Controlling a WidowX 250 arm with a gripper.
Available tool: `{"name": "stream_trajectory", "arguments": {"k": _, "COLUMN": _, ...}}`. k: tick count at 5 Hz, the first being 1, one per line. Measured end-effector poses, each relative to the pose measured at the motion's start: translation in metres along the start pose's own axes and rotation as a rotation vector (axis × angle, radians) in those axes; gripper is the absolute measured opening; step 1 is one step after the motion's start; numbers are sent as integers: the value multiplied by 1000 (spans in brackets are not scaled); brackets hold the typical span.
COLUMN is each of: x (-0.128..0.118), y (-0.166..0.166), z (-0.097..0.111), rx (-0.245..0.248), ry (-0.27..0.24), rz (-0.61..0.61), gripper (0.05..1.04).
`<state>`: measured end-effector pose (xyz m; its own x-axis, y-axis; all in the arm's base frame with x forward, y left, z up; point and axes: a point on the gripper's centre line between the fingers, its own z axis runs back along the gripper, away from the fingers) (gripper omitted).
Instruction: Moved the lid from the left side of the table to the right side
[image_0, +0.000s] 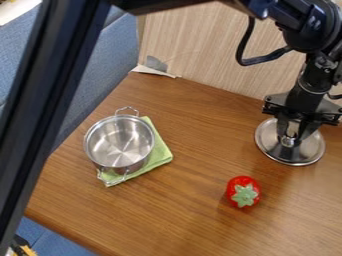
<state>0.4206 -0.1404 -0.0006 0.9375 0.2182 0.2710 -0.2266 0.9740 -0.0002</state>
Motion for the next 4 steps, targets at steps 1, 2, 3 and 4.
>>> {"name": "stream_trajectory", "arguments": {"k": 1, "x": 0, "y": 1, "z": 0, "rx": 6, "ry": -1, "rz": 8, "gripper": 907}}
{"name": "stream_trajectory", "arguments": {"k": 2, "x": 0, "y": 3, "z": 0, "rx": 14, "ry": -4, "rz": 21, "gripper": 1013}}
{"name": "stream_trajectory", "arguments": {"k": 3, "x": 1, "y": 5, "z": 14, "rx": 4, "ry": -19, "rz": 36, "gripper": 1009}}
{"name": "stream_trajectory", "arguments": {"k": 4, "x": 11, "y": 10, "z": 43, "rx": -15, "ry": -74, "rz": 50, "gripper": 1003}}
